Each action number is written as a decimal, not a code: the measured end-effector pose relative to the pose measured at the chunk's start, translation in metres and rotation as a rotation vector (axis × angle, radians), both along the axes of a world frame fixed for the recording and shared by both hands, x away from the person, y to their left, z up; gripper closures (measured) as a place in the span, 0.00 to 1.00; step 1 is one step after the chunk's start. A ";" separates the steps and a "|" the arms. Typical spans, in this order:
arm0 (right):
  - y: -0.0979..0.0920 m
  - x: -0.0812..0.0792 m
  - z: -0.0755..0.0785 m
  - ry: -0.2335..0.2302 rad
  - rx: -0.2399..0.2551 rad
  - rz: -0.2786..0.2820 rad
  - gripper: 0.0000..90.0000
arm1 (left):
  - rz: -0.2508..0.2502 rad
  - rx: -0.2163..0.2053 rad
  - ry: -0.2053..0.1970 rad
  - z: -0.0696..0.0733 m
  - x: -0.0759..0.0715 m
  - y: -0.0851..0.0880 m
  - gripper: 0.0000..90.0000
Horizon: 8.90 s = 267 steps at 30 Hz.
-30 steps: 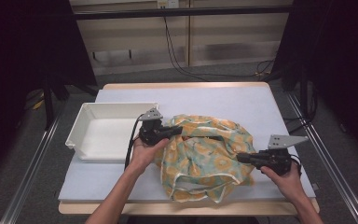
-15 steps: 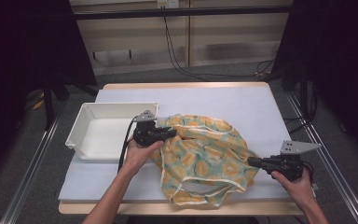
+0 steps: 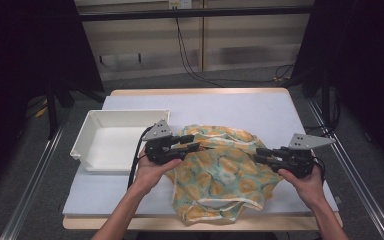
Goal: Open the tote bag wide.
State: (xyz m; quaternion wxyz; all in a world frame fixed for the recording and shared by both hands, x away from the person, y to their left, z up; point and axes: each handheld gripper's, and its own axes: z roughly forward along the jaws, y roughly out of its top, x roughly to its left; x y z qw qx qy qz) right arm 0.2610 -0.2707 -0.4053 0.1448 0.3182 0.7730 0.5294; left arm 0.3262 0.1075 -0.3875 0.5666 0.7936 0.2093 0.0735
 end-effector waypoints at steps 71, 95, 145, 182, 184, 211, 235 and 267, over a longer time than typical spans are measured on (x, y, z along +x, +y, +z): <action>0.017 0.124 -0.039 0.202 0.004 -0.104 1.00 | -0.527 0.165 -0.050 -0.041 -0.089 -0.089 1.00; 0.031 0.145 -0.068 0.242 -0.050 -0.149 0.88 | -0.509 0.245 -0.031 -0.079 -0.094 -0.102 0.99; 0.082 0.006 -0.036 0.164 -0.176 -0.096 0.25 | -0.211 0.127 -0.028 -0.069 -0.032 -0.053 0.61; 0.003 -0.064 -0.068 0.192 -0.269 -0.224 0.99 | -0.200 0.128 -0.020 -0.072 -0.033 -0.053 0.57; 0.001 -0.063 -0.071 0.209 -0.273 -0.227 0.99 | -0.200 0.131 -0.019 -0.072 -0.034 -0.053 0.57; 0.031 -0.045 -0.034 0.117 -0.084 0.035 0.51 | -0.326 0.132 0.032 -0.050 -0.044 -0.087 0.81; 0.032 -0.072 -0.073 0.229 -0.203 0.156 0.94 | -0.182 0.171 0.063 -0.059 -0.019 -0.097 0.55; 0.037 -0.033 -0.034 0.110 -0.155 0.192 0.98 | -0.179 0.138 0.097 -0.051 -0.019 -0.090 0.74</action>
